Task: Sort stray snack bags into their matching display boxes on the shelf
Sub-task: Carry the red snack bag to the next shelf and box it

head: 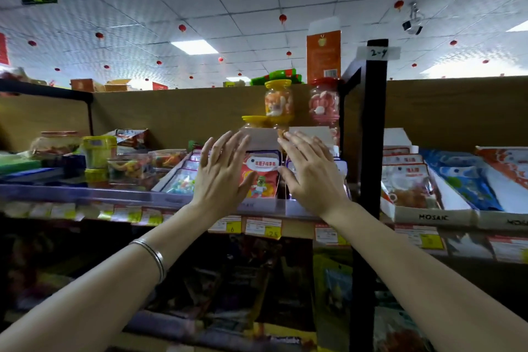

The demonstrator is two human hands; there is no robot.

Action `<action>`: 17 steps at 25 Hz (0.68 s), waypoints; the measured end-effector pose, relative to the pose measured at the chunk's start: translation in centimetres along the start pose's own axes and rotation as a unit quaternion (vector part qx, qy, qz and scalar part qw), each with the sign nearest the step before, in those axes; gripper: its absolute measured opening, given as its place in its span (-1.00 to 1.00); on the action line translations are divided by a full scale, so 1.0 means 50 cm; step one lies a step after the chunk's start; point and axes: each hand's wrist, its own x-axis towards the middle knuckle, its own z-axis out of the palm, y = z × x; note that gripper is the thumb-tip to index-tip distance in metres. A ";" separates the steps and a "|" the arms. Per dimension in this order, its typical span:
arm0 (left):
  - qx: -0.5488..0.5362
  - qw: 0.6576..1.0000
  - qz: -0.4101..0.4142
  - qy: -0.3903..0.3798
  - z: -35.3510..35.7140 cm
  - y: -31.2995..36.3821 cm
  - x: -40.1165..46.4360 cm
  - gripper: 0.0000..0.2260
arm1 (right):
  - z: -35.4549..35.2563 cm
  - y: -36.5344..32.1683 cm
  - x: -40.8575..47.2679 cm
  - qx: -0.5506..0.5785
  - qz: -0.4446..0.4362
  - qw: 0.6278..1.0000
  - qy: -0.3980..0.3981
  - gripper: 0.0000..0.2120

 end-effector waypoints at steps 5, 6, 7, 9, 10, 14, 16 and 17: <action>-0.061 0.991 -0.043 -0.112 0.047 -0.047 0.017 -0.42 | 0.045 0.024 0.033 0.005 0.020 0.997 -0.072 -0.52; -0.083 0.984 -0.060 -0.148 0.057 -0.055 0.026 -0.39 | 0.055 0.028 0.043 0.015 0.031 0.996 -0.077 -0.52; -0.104 0.974 -0.075 -0.185 0.065 -0.061 0.034 -0.34 | 0.062 0.031 0.050 0.024 0.043 0.996 -0.079 -0.53; -0.130 0.954 -0.087 -0.257 0.079 -0.073 0.051 -0.25 | 0.079 0.033 0.065 0.039 0.064 0.994 -0.080 -0.55; -0.145 0.945 -0.091 -0.278 0.086 -0.078 0.056 -0.21 | 0.088 0.035 0.069 0.041 0.068 0.993 -0.084 -0.56; -0.186 0.940 -0.111 -0.265 0.099 -0.090 0.055 -0.26 | 0.109 0.043 0.067 0.027 0.057 0.994 -0.092 -0.57; -0.192 0.950 -0.077 -0.233 0.103 -0.094 0.046 -0.41 | 0.113 0.044 0.066 0.030 0.056 0.994 -0.086 -0.57; -0.195 0.952 -0.064 -0.227 0.107 -0.096 0.041 -0.48 | 0.114 0.044 0.066 0.032 0.058 0.994 -0.082 -0.57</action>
